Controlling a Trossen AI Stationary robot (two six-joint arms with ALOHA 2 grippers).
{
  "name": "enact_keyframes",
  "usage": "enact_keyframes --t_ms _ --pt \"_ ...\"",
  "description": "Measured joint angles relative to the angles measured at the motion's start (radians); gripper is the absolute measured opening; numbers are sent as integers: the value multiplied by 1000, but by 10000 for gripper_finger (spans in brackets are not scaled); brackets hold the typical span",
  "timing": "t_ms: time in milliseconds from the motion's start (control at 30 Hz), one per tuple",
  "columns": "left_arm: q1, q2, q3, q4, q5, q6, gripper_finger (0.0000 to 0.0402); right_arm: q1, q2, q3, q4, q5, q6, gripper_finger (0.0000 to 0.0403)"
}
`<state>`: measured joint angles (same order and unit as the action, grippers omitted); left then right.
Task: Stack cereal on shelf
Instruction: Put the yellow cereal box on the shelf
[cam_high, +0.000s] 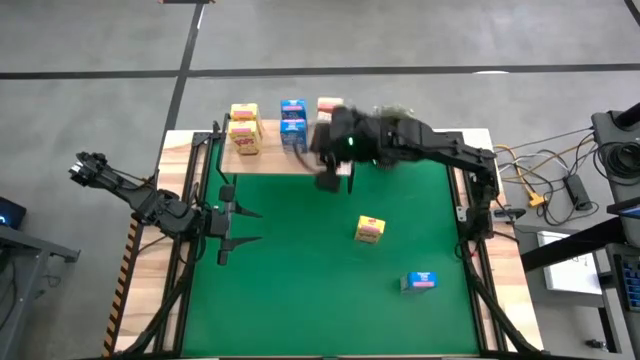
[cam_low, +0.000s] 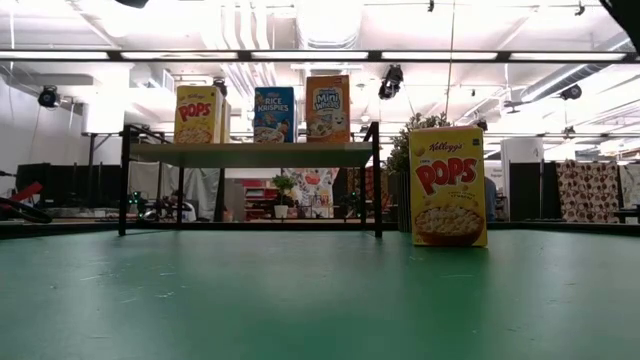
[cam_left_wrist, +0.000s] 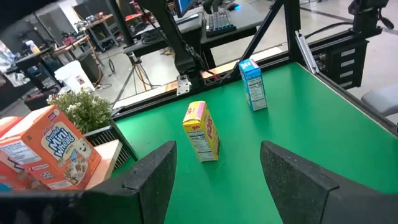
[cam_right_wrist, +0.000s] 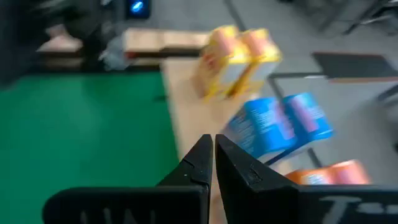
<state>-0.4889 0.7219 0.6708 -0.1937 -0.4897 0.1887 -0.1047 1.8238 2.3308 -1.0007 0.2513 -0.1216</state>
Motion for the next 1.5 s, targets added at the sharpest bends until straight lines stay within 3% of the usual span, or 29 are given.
enact_keyframes --t_ms 233,367,467,700,900,1133,1500 --pt "0 0 0 0 0 17 216 118 -7 -14 -326 -25 205 9" --pt "0 0 0 0 0 17 216 152 -7 -85 -523 -51 356 9" --pt "0 0 0 0 0 22 216 174 -8 -162 -569 -50 471 9" --pt "0 0 0 1 0 55 216 186 -7 -330 -538 -92 514 44" --pt "0 1 0 9 0 73 216 190 -56 -482 -459 -93 470 122" --pt "0 1 0 10 0 73 216 227 -201 -731 -235 -92 435 205" --pt "0 12 1 27 0 8 216 244 -419 -1111 77 -92 475 227"
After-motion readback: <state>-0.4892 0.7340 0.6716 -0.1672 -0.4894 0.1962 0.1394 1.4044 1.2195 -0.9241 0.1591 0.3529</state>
